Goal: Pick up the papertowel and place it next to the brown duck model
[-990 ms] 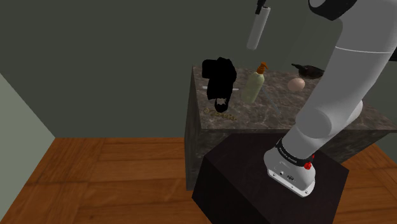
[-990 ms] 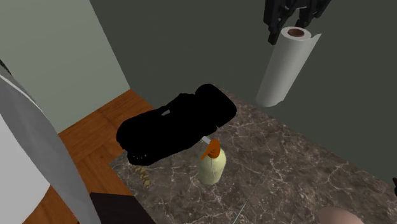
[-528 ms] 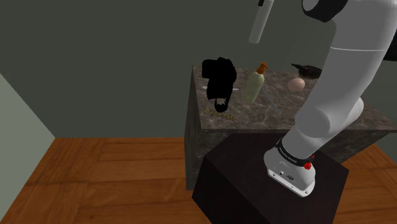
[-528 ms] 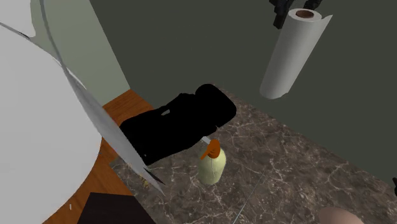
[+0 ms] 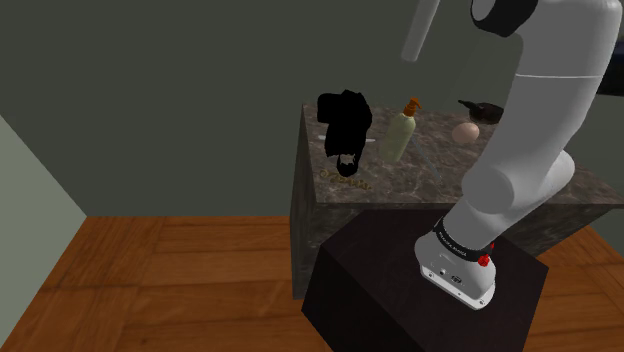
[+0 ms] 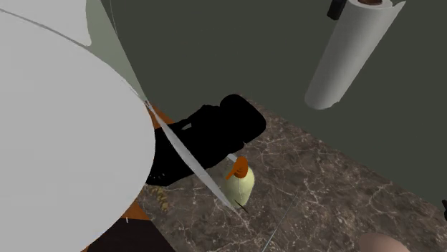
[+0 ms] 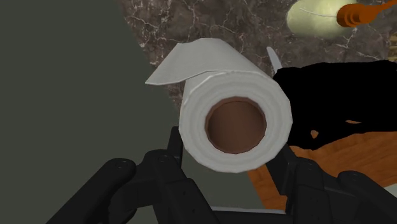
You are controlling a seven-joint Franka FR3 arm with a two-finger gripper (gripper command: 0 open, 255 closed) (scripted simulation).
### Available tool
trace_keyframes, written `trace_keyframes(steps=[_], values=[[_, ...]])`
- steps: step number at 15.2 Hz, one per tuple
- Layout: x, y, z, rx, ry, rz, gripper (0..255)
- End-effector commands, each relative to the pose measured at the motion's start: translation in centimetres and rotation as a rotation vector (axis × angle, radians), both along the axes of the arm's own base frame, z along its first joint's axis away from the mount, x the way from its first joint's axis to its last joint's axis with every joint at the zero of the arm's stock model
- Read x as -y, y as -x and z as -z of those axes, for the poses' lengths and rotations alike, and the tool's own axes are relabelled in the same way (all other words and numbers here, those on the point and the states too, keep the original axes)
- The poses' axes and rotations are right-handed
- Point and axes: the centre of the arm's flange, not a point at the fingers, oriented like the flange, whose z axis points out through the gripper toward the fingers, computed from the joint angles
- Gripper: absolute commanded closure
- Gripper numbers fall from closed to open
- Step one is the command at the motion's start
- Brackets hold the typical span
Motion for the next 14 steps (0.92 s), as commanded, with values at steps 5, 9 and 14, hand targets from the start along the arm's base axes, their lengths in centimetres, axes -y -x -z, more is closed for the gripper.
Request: trace_keyframes(steps=[5,9,14], values=[[4.3,6.4,-0.1,0.0,0.0,0.0,255],[7.2,10.8,-0.1,0.0,0.0,0.0,255],[10.9,16.3,-0.1,0.0,0.0,0.0,255]])
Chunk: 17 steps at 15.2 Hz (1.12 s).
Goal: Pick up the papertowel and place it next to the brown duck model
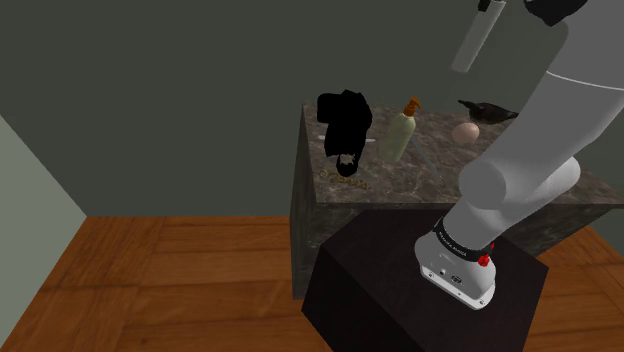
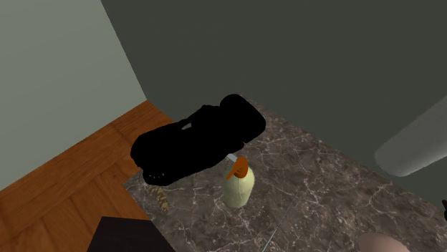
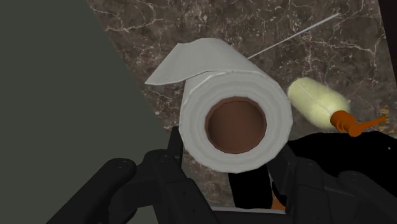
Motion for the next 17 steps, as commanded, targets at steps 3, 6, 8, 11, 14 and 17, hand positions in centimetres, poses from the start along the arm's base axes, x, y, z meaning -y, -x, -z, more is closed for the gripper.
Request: trace_keyframes(steps=[3,6,8,11,14,17], values=[[2.8,4.2,-0.2,0.0,0.0,-0.002,255],[5.0,7.5,-0.2,0.0,0.0,-0.002,255],[6.5,9.6,-0.2,0.0,0.0,-0.002,255],[8.8,12.9,-0.2,0.0,0.0,-0.002,255],[11.0,16.2,-0.2,0.0,0.0,-0.002,255],[13.2,19.5,-0.2,0.0,0.0,-0.002,255]])
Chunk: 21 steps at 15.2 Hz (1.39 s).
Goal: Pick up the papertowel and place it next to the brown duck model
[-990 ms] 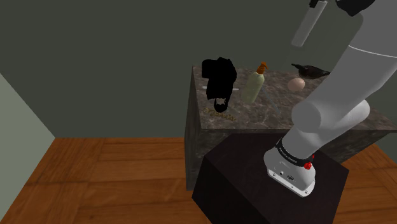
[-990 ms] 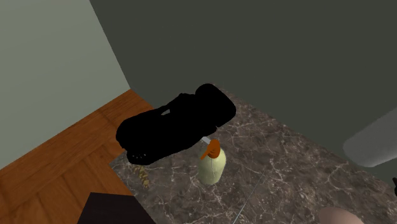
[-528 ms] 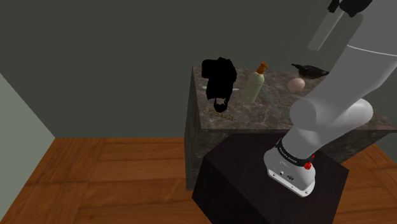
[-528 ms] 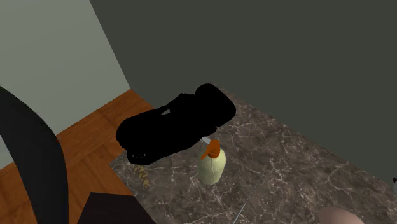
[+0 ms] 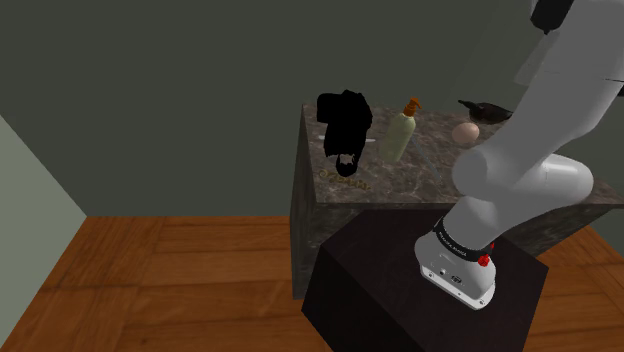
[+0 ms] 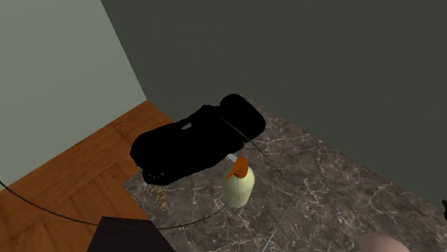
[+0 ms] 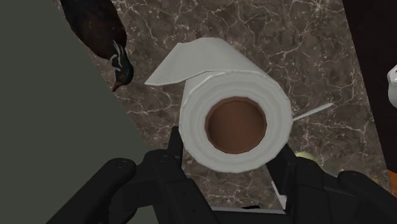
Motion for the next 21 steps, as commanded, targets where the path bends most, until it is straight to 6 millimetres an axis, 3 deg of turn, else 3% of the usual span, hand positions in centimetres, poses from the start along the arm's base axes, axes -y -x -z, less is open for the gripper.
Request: trace_keyframes(steps=[1,5,21], values=[[1.6,2.1,-0.1,0.0,0.0,-0.003,255],[4.4,6.1,-0.1,0.0,0.0,-0.003,255],[4.4,6.1,8.3,0.0,0.0,-0.003,255]])
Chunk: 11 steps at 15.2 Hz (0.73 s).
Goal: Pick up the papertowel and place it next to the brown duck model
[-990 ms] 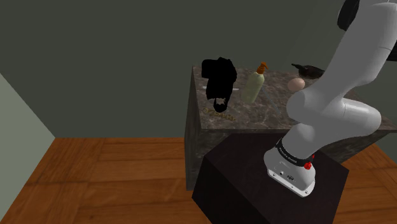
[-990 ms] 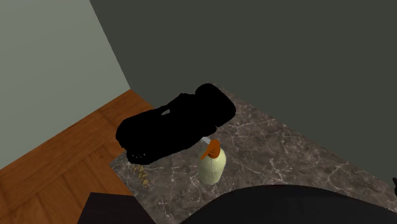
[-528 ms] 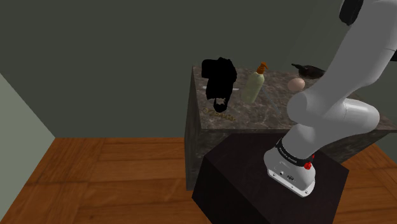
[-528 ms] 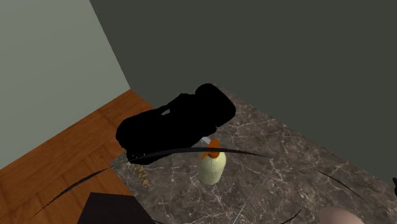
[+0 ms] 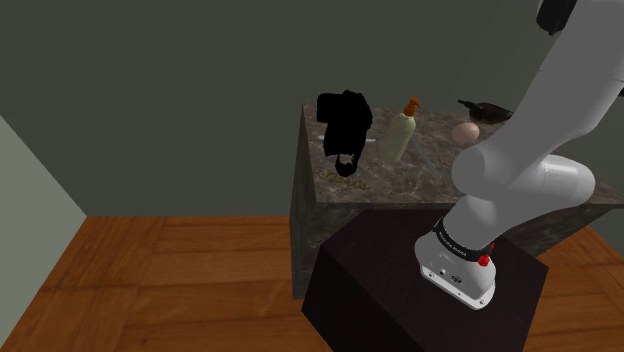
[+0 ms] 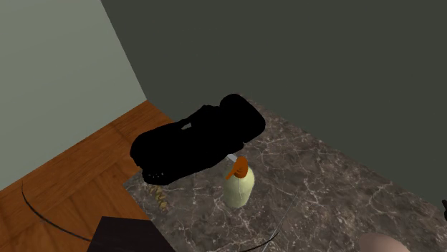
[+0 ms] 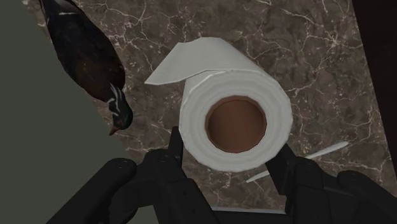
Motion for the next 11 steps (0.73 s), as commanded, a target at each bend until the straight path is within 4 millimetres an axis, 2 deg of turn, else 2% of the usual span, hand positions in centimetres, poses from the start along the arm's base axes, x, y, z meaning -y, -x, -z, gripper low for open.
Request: trace_keyframes(steps=[1,11], values=[[-0.1,0.0,1.0,0.0,0.001,0.0,255],[-0.1,0.0,6.3,0.0,0.001,0.0,255]])
